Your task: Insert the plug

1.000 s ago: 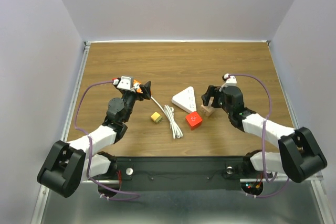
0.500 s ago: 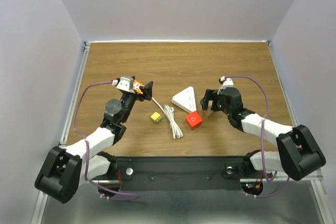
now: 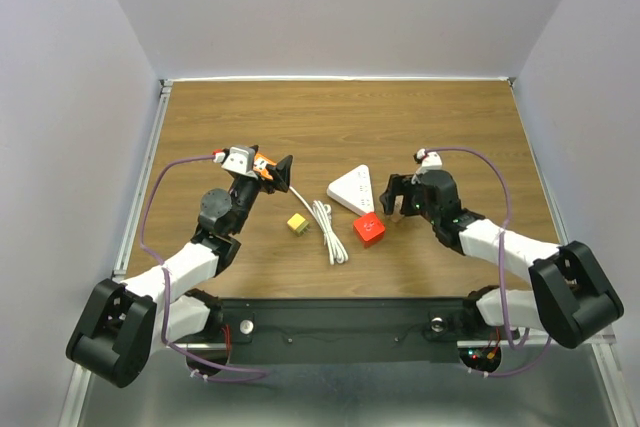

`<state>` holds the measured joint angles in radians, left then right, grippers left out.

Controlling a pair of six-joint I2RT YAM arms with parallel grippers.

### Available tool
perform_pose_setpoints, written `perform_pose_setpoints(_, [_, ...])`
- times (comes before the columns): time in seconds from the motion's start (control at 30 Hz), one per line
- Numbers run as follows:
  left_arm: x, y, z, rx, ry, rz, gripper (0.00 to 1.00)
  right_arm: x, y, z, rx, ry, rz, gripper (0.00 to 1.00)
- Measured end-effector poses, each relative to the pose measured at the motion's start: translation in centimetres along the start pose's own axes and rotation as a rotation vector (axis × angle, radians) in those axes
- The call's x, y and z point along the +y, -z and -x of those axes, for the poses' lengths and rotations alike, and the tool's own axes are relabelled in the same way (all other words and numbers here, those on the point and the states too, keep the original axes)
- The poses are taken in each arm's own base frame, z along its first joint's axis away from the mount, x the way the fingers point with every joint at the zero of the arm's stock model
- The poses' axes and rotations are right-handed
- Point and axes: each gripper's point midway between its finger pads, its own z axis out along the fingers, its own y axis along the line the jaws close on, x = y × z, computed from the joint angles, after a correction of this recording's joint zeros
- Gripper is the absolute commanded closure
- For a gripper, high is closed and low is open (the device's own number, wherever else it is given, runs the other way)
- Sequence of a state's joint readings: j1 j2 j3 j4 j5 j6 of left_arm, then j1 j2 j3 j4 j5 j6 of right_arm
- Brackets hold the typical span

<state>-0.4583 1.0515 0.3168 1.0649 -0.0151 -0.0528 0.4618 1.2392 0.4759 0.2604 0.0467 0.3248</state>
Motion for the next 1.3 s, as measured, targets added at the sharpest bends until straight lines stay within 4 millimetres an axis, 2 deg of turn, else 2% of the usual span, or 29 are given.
perform_pose_setpoints(0.23, [0.0,0.0,0.0,0.0,0.0,0.0,0.01,-1.0,-0.6,-3.2,0.1,0.028,-0.069,0.08])
perform_pose_setpoints(0.3, [0.0,0.0,0.0,0.0,0.0,-0.001,0.01,-1.0,-0.7,-3.4,0.108,0.035,-0.078,0.08])
perform_pose_setpoints(0.4, [0.0,0.0,0.0,0.0,0.0,-0.001,0.01,-1.0,-0.7,-3.5,0.105,0.042,-0.088,0.16])
perform_pose_setpoints(0.43, [0.0,0.0,0.0,0.0,0.0,-0.001,0.01,-1.0,-0.7,-3.5,0.105,0.044,-0.092,0.26])
perform_pose_setpoints(0.57, [-0.4,0.0,-0.1,0.004,0.0,-0.021,0.01,-1.3,-0.6,-2.9,0.088,0.048,-0.12,0.48])
perform_pose_setpoints(0.77, [-1.6,0.1,-0.5,0.022,0.011,-0.087,0.01,-1.1,0.1,-0.9,0.02,0.073,-0.118,0.67])
perform_pose_setpoints(0.9, [-3.4,0.3,-0.7,0.03,0.018,-0.172,0.03,0.8,0.2,1.3,-0.05,0.094,-0.025,0.74])
perform_pose_setpoints(0.93, [-4.4,0.5,-0.7,0.032,0.017,-0.209,0.03,1.8,0.2,2.1,-0.064,0.098,0.02,0.86])
perform_pose_setpoints(1.0, [-5.9,0.8,-0.7,0.032,0.011,-0.265,0.03,3.3,-0.1,3.4,-0.087,0.101,0.078,0.96])
perform_pose_setpoints(1.1, [-8.5,1.6,-0.6,0.014,-0.025,-0.35,0.03,5.9,-0.6,6.0,-0.134,0.088,0.175,0.96])
perform_pose_setpoints(1.2, [-10.6,2.5,-0.9,0.005,-0.064,-0.423,0.03,7.5,-0.5,7.3,-0.162,0.069,0.244,0.96])
perform_pose_setpoints(1.3, [-11.6,2.8,-1.5,0.001,-0.099,-0.453,0.04,9.3,0.1,8.0,-0.178,0.036,0.336,0.97])
